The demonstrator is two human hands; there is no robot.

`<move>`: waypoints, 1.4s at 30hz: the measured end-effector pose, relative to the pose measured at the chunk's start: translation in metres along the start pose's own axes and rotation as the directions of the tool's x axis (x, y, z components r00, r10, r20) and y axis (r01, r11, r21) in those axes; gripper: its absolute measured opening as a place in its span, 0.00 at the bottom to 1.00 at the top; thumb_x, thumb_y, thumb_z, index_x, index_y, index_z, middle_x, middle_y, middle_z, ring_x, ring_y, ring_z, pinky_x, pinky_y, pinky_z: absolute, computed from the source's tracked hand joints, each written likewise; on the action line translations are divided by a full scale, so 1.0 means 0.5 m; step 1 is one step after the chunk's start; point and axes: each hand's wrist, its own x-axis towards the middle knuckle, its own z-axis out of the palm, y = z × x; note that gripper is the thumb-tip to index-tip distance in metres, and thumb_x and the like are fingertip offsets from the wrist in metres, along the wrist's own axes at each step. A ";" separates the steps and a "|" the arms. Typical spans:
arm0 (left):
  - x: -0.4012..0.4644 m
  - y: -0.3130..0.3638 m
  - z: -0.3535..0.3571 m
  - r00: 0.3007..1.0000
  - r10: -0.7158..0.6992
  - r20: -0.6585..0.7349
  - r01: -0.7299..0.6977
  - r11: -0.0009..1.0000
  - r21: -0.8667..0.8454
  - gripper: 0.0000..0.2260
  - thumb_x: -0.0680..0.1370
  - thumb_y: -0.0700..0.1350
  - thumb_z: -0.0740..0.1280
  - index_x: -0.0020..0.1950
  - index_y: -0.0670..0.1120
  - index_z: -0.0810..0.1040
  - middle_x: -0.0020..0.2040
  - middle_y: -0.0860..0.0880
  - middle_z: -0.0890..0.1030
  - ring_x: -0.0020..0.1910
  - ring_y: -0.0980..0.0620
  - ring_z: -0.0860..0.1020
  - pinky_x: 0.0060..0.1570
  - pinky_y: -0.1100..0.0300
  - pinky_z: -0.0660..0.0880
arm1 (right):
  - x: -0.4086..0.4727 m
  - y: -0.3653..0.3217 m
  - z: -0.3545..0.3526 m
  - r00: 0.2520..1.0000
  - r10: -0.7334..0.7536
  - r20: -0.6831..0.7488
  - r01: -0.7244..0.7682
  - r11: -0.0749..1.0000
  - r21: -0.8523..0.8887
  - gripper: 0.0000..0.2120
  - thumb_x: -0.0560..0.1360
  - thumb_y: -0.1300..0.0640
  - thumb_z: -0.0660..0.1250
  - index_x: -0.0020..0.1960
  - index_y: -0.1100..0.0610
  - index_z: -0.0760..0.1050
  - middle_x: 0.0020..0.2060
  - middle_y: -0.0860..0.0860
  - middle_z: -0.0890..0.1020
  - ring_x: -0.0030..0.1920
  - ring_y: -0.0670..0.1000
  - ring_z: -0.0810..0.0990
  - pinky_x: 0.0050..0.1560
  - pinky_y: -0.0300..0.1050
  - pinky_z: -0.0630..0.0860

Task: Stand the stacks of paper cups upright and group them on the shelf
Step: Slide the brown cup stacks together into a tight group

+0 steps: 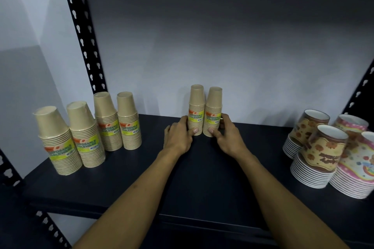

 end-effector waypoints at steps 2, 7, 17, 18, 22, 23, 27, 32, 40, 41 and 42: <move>0.001 -0.004 0.002 1.000 -0.016 0.022 0.016 1.000 -0.003 0.20 0.80 0.52 0.68 0.71 0.50 0.70 0.62 0.48 0.82 0.63 0.46 0.78 0.70 0.45 0.67 | -0.001 0.002 0.001 1.000 -0.006 0.002 0.006 1.000 -0.018 0.25 0.78 0.53 0.69 0.71 0.48 0.64 0.64 0.49 0.79 0.65 0.52 0.77 0.68 0.60 0.72; 0.004 -0.009 0.005 0.999 -0.017 0.033 0.018 1.000 -0.016 0.20 0.80 0.51 0.67 0.71 0.49 0.70 0.63 0.48 0.81 0.64 0.44 0.78 0.70 0.46 0.68 | 0.000 0.000 0.006 1.000 -0.007 -0.006 0.006 0.995 -0.101 0.23 0.80 0.50 0.66 0.72 0.51 0.63 0.65 0.51 0.79 0.66 0.56 0.77 0.69 0.62 0.68; 0.010 -0.017 0.009 0.999 -0.007 0.051 0.006 1.000 0.016 0.21 0.81 0.52 0.66 0.72 0.50 0.69 0.63 0.48 0.81 0.65 0.45 0.76 0.71 0.44 0.66 | 0.009 0.006 0.009 1.000 0.004 0.023 0.001 0.980 -0.197 0.23 0.81 0.49 0.62 0.73 0.51 0.60 0.66 0.50 0.78 0.66 0.56 0.75 0.71 0.57 0.61; 0.010 -0.017 0.009 0.999 -0.005 0.053 0.004 1.000 0.017 0.21 0.81 0.52 0.66 0.72 0.50 0.69 0.63 0.48 0.81 0.65 0.45 0.76 0.71 0.44 0.66 | 0.010 0.007 0.010 1.000 0.006 0.028 0.000 0.978 -0.206 0.23 0.82 0.49 0.62 0.73 0.51 0.59 0.66 0.50 0.78 0.66 0.56 0.75 0.71 0.57 0.61; 0.011 -0.019 0.009 0.998 -0.005 0.059 0.004 1.000 0.024 0.20 0.81 0.52 0.65 0.72 0.50 0.68 0.64 0.47 0.80 0.65 0.45 0.76 0.71 0.44 0.65 | 0.013 0.009 0.012 0.999 0.010 0.039 -0.001 0.975 -0.221 0.23 0.82 0.49 0.61 0.74 0.51 0.58 0.66 0.50 0.77 0.66 0.56 0.74 0.70 0.56 0.60; 0.011 -0.019 0.009 0.998 -0.006 0.060 0.005 1.000 0.026 0.20 0.81 0.52 0.65 0.73 0.50 0.68 0.64 0.47 0.80 0.66 0.45 0.75 0.72 0.44 0.65 | 0.012 0.009 0.012 0.999 0.008 0.039 0.001 0.975 -0.221 0.23 0.82 0.49 0.61 0.74 0.51 0.58 0.66 0.50 0.77 0.66 0.56 0.74 0.70 0.56 0.60; 0.010 -0.017 0.009 0.998 -0.013 0.059 0.012 1.000 0.025 0.21 0.81 0.52 0.65 0.73 0.51 0.67 0.65 0.48 0.79 0.66 0.45 0.75 0.73 0.45 0.63 | 0.012 0.010 0.011 0.999 0.016 0.047 -0.006 0.977 -0.213 0.23 0.82 0.49 0.60 0.74 0.50 0.58 0.67 0.50 0.76 0.67 0.55 0.73 0.70 0.55 0.58; 0.001 -0.007 -0.003 0.997 -0.011 0.079 0.008 0.999 0.038 0.21 0.82 0.50 0.63 0.74 0.50 0.65 0.66 0.46 0.78 0.68 0.45 0.72 0.75 0.48 0.59 | 0.015 0.007 0.006 0.997 0.041 0.069 -0.027 0.981 -0.193 0.24 0.82 0.48 0.61 0.74 0.49 0.58 0.69 0.49 0.75 0.70 0.54 0.70 0.71 0.55 0.56; -0.007 -0.003 -0.008 0.994 -0.028 0.106 0.028 1.000 0.001 0.22 0.82 0.50 0.65 0.73 0.47 0.66 0.66 0.46 0.78 0.67 0.44 0.73 0.74 0.47 0.61 | 0.009 -0.003 -0.001 0.993 0.073 0.091 -0.056 0.984 -0.171 0.30 0.77 0.48 0.68 0.74 0.50 0.59 0.69 0.48 0.74 0.71 0.53 0.69 0.73 0.55 0.54; -0.009 -0.003 -0.008 0.994 -0.030 0.104 0.031 0.999 -0.009 0.22 0.81 0.50 0.66 0.73 0.47 0.66 0.66 0.45 0.78 0.66 0.44 0.73 0.72 0.48 0.64 | 0.009 -0.004 -0.001 0.992 0.079 0.094 -0.062 0.983 -0.171 0.33 0.75 0.48 0.71 0.74 0.50 0.59 0.69 0.48 0.73 0.71 0.52 0.69 0.73 0.55 0.53; -0.011 -0.003 -0.009 0.994 -0.031 0.101 0.034 0.999 -0.022 0.22 0.81 0.50 0.66 0.73 0.47 0.66 0.66 0.45 0.78 0.66 0.43 0.73 0.71 0.49 0.66 | 0.010 -0.004 0.000 0.992 0.083 0.094 -0.067 0.983 -0.170 0.35 0.74 0.48 0.72 0.74 0.50 0.59 0.70 0.47 0.73 0.71 0.52 0.69 0.73 0.55 0.53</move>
